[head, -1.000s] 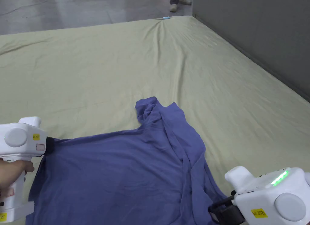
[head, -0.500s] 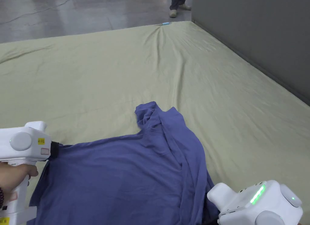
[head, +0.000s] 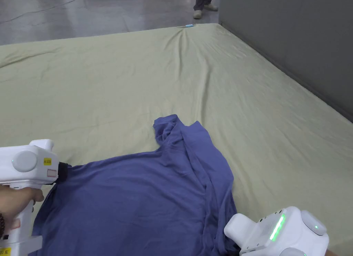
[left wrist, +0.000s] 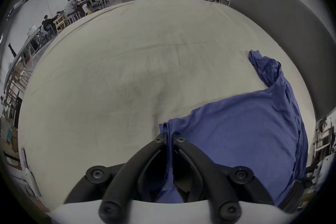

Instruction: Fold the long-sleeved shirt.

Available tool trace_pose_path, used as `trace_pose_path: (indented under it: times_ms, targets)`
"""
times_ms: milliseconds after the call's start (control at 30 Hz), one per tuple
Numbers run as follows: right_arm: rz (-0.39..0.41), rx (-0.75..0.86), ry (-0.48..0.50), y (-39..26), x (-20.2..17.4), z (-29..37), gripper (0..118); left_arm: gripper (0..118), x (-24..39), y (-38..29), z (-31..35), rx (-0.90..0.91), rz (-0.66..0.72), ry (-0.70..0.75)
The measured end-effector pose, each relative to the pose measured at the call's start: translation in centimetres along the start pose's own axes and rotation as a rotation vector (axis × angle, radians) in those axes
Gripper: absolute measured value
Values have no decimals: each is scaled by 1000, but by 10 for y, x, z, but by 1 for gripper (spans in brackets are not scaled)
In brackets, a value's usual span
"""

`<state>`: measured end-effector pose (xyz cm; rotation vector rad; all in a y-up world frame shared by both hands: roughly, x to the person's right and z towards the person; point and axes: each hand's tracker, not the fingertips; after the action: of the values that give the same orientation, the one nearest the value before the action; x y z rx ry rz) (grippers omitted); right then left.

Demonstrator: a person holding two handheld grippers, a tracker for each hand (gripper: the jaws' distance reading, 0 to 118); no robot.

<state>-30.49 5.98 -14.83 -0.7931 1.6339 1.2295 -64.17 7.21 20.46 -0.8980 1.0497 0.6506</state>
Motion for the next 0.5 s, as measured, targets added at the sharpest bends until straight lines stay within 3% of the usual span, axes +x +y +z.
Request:
trace_pose_path:
  times_ms: [200, 367, 500]
  targets:
    - [-102, 141, -21, -2, 13, 45, 15, 0, -11, 2, 25, 74, 29, -15]
    - [-123, 360, -105, 38, 48, 128, 15, 0, -29, 32, 100, 258, 83, -87]
    - [-80, 512, -240, 99, 86, 205, 15, 0, -48, 74, 182, 400, 107, -87]
